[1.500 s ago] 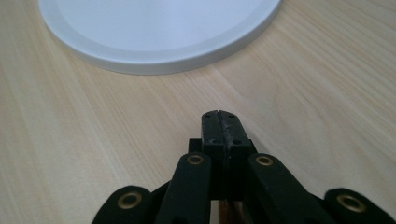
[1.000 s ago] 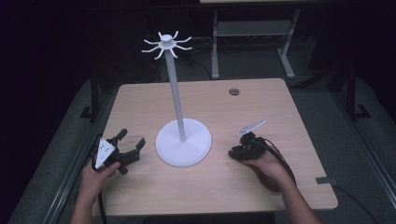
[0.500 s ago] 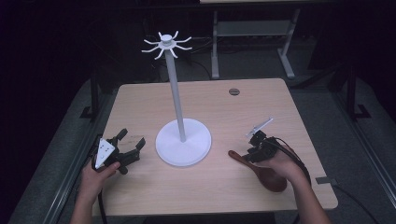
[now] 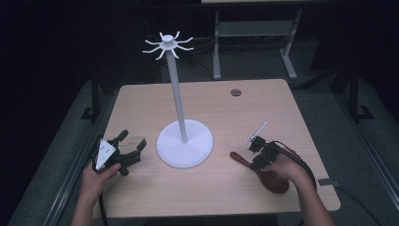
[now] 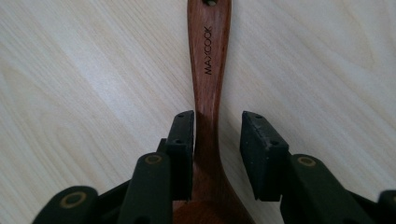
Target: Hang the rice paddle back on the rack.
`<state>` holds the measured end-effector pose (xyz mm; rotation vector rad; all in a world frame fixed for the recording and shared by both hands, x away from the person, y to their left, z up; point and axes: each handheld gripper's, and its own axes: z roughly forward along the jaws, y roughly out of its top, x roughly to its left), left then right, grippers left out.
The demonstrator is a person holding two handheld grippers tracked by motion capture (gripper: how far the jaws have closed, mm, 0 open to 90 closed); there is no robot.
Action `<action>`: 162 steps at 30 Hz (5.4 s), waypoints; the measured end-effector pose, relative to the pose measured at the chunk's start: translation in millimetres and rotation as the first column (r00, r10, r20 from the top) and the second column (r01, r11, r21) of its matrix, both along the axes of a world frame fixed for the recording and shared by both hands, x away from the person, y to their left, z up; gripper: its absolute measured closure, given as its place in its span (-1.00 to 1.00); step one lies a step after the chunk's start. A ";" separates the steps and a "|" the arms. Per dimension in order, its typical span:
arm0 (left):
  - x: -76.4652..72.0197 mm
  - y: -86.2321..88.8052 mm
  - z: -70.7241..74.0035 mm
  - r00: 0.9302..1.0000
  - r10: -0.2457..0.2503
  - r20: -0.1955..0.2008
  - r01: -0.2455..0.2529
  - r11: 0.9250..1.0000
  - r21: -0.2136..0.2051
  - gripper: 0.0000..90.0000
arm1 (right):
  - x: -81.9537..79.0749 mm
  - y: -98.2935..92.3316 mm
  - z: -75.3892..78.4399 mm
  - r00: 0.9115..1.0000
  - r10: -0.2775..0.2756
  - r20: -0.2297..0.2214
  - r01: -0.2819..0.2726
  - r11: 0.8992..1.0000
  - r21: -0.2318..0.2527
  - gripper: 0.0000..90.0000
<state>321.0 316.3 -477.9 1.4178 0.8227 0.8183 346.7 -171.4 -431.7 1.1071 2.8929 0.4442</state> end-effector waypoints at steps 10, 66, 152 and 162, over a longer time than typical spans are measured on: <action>-0.4 -0.4 0.0 1.000 -0.001 0.000 0.001 1.000 0.002 -0.70 | 3.2 11.7 -6.4 0.999 0.038 -0.040 -0.041 0.995 -0.086 0.58; -0.5 -0.5 -0.1 1.000 -0.002 0.002 0.002 1.000 0.001 -0.70 | -1.1 -43.9 29.7 0.934 -0.166 0.317 -0.015 0.866 0.499 0.73; -0.3 -0.7 0.1 1.000 0.007 0.007 -0.007 1.000 -0.019 -0.70 | 31.3 69.3 207.3 0.758 -0.150 0.635 -0.460 0.568 0.683 0.73; -0.5 0.0 0.0 1.000 0.004 0.010 -0.004 1.000 -0.022 -0.70 | 36.8 79.3 208.2 0.760 -0.135 0.636 -0.462 0.576 0.674 0.73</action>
